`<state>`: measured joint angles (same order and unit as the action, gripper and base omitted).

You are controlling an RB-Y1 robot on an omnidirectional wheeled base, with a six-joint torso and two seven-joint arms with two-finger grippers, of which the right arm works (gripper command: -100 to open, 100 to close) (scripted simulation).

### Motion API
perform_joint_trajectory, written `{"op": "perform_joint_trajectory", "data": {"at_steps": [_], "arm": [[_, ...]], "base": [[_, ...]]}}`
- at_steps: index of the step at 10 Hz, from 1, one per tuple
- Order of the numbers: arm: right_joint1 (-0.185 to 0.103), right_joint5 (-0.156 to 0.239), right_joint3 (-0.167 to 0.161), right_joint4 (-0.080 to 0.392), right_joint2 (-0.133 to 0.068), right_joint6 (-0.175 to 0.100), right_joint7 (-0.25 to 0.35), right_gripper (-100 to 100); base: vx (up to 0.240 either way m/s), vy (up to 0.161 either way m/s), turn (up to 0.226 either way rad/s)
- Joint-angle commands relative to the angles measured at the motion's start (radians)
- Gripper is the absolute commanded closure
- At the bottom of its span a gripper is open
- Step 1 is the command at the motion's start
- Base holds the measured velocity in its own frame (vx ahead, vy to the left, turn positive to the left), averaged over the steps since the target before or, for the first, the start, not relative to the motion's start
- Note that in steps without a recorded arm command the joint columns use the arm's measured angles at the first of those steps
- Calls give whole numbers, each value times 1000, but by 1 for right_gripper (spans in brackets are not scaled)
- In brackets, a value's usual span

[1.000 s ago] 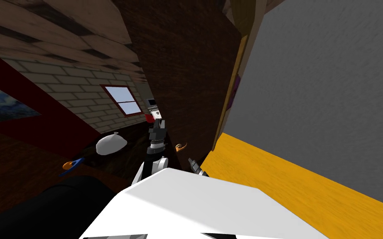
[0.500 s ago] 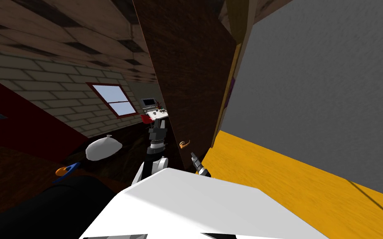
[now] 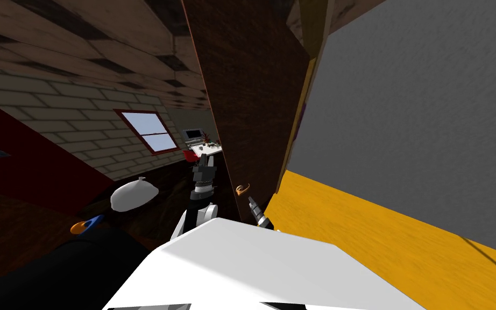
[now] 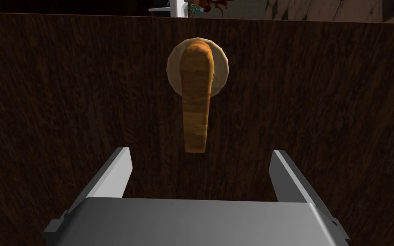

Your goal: Push the door open

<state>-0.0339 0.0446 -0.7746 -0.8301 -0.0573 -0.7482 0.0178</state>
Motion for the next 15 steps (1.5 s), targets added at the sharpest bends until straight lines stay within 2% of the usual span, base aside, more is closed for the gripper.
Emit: {"op": "perform_joint_trajectory", "data": {"at_steps": [1,5,6,7,12,13,14,15], "arm": [[-5,-1,7,8,3,-2,-3,-100],[-14,-2,19,18,22,-2,-8,-100],[-13,-1,17,15,17,-1,-6,-100],[-13,-1,17,15,17,-1,-6,100],[-13,-1,17,15,17,-1,-6,100],[-6,6,35,11,3,2,-12,-100],[-5,8,39,11,5,2,-13,-100],[-2,12,47,9,14,3,-16,-100]], "base": [[205,145,29],[151,124,26],[65,57,-7],[-10,-8,3],[-14,-12,1],[-134,-28,-164],[-235,-42,-118],[-226,-41,-80]]}}
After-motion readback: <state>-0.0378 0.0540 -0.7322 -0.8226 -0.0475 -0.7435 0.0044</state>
